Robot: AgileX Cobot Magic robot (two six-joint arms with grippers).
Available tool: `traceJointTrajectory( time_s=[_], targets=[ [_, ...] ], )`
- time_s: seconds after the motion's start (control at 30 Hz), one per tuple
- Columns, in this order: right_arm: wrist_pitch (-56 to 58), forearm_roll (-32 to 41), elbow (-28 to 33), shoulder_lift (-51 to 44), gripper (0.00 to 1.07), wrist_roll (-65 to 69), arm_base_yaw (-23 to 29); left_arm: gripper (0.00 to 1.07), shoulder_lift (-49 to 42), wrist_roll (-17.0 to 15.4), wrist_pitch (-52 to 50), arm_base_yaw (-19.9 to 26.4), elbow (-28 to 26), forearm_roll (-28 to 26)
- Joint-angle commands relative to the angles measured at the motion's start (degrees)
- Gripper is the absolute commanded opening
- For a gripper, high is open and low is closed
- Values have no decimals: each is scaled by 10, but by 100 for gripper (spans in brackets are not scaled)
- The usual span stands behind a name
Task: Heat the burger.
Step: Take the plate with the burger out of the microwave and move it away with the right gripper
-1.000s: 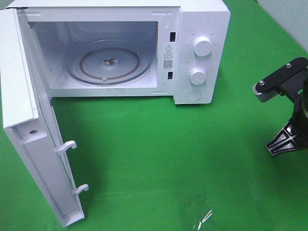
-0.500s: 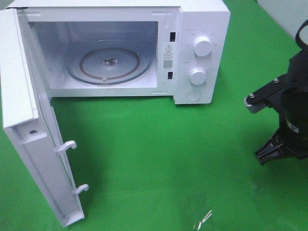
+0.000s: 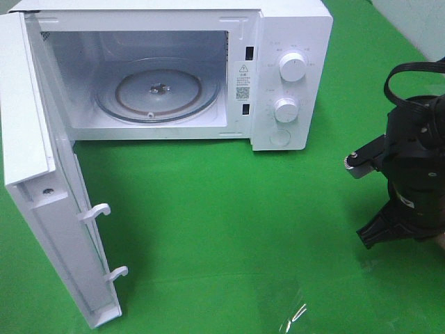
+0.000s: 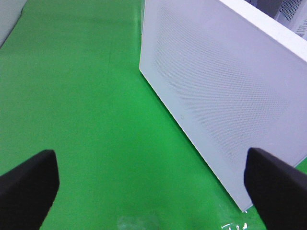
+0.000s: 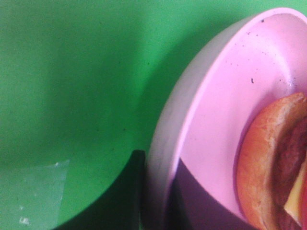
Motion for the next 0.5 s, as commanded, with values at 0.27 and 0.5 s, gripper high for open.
traceJointTrajectory(
  time_s=[0.27, 0.5],
  targets=[
    [4, -36, -1, 48, 3, 46, -2, 96, -9, -1, -3, 2, 2, -1],
    [0, -31, -1, 69, 8, 68, -2, 96, -9, -1, -3, 2, 2, -1]
  ],
)
